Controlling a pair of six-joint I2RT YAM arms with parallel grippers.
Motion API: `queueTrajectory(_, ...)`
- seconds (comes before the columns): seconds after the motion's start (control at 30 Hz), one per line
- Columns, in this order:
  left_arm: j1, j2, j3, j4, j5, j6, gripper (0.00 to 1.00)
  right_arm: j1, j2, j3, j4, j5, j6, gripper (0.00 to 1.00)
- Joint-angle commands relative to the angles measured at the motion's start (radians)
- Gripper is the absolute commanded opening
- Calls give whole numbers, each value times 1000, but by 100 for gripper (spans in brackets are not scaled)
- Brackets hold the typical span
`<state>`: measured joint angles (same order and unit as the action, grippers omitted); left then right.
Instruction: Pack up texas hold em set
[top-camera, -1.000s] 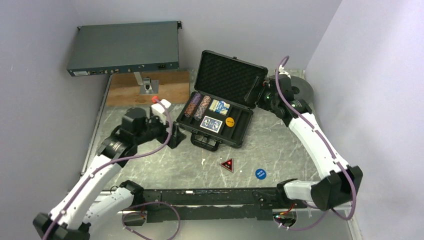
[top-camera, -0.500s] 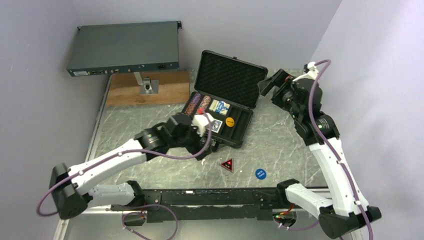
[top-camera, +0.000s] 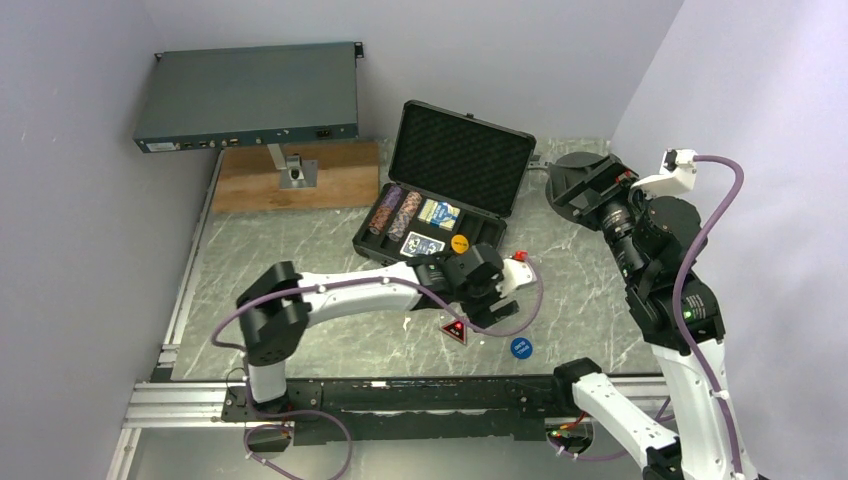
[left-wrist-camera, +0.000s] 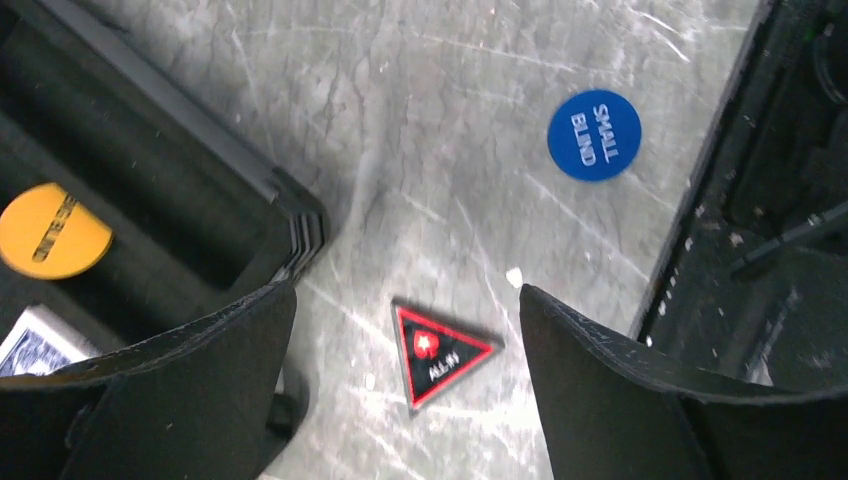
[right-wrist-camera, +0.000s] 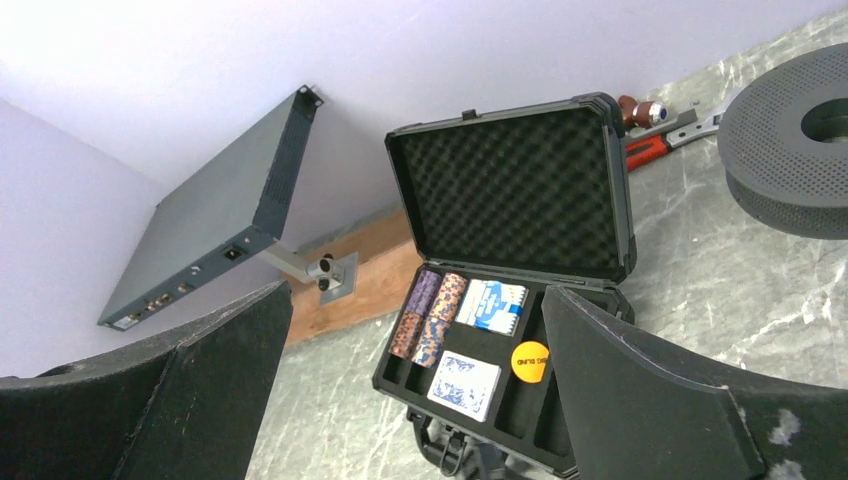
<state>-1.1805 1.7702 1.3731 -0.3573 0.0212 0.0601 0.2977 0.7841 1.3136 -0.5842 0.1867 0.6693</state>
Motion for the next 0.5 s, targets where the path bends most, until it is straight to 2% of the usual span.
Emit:
queueTrajectory(0.0, -30, 99, 129, -26, -31, 39, 88, -2, -3, 12, -5, 12, -34, 100)
queueTrajectory(0.1, -49, 130, 130, 14, -64, 33, 88, -2, 0, 15, -9, 8, -44, 100)
queueTrajectory(0.23, -63, 165, 140, 27, -19, 29, 88, -2, 2, 8, -3, -3, -47, 100)
queueTrajectory(0.47, -97, 287, 287, -107, 15, -6, 91, -2, 15, 1, 1, -16, -47, 100)
